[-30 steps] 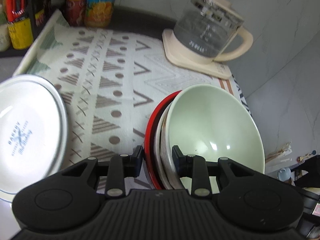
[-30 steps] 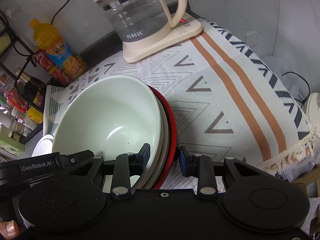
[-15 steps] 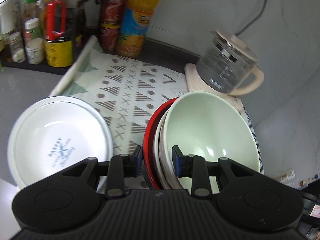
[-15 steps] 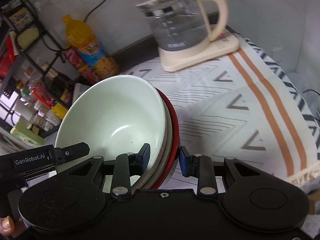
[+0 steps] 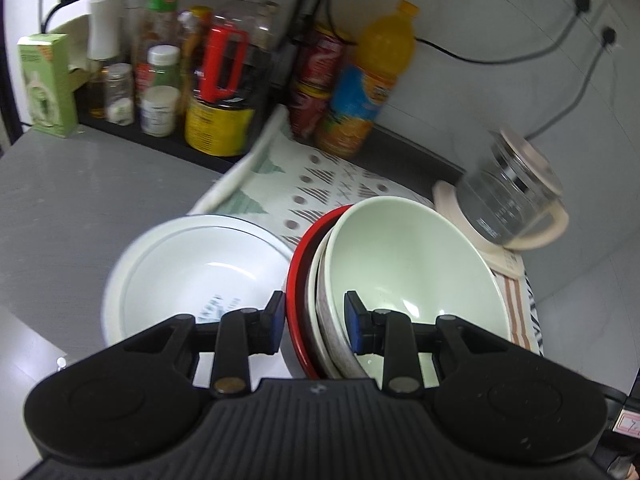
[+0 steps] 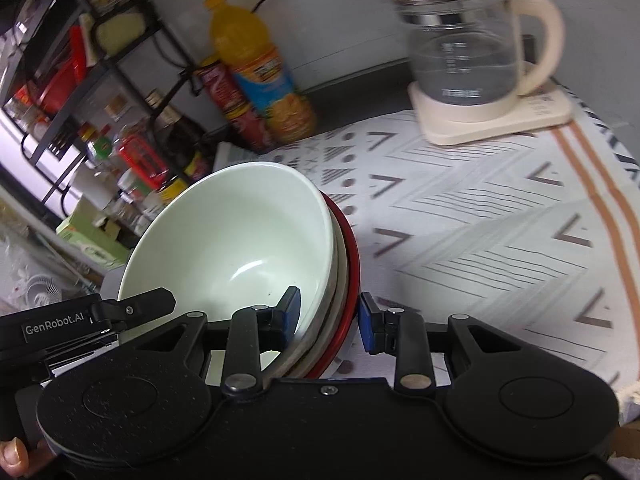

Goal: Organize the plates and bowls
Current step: 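Lift the bowl stack with both grippers and lower it onto the plate stack, then open both grippers to release the bowl stack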

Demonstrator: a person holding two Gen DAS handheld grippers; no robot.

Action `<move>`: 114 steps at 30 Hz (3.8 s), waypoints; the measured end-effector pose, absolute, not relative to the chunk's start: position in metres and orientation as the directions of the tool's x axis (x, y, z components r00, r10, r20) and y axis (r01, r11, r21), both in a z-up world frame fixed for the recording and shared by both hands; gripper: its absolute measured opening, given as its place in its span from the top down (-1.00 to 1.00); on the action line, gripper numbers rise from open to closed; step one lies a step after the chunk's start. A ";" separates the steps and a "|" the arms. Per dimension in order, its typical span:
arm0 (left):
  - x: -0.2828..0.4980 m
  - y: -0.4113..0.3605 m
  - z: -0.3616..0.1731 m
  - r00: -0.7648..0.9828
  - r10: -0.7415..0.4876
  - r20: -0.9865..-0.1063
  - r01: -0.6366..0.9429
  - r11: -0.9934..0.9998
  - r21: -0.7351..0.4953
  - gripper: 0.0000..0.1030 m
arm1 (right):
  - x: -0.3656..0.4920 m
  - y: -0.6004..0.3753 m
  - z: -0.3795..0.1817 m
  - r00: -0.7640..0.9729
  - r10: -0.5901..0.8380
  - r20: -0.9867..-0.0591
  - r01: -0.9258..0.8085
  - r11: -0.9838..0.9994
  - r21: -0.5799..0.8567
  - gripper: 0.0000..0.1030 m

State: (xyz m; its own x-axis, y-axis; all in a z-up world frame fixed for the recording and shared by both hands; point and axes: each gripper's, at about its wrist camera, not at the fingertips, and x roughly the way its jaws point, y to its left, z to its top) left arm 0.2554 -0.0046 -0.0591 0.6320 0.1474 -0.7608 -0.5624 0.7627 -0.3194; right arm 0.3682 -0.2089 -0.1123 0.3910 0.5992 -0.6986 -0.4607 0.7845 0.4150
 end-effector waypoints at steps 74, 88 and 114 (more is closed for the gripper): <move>0.207 0.025 -0.038 0.619 0.194 -0.761 -0.580 0.766 -0.276 -0.65 | 0.318 -0.217 -0.072 0.606 0.509 -0.611 -0.405 0.859 0.313 -0.96; 0.182 0.015 -0.013 0.691 0.078 -0.719 -0.372 0.891 -0.261 -0.99 | 0.265 -0.248 -0.054 0.724 0.364 -0.586 -0.261 0.931 0.256 -0.96; 0.057 0.046 0.013 0.721 -0.080 -0.688 -0.146 0.953 -0.264 -0.99 | 0.100 -0.239 -0.029 0.811 0.245 -0.532 -0.118 0.958 0.262 -0.99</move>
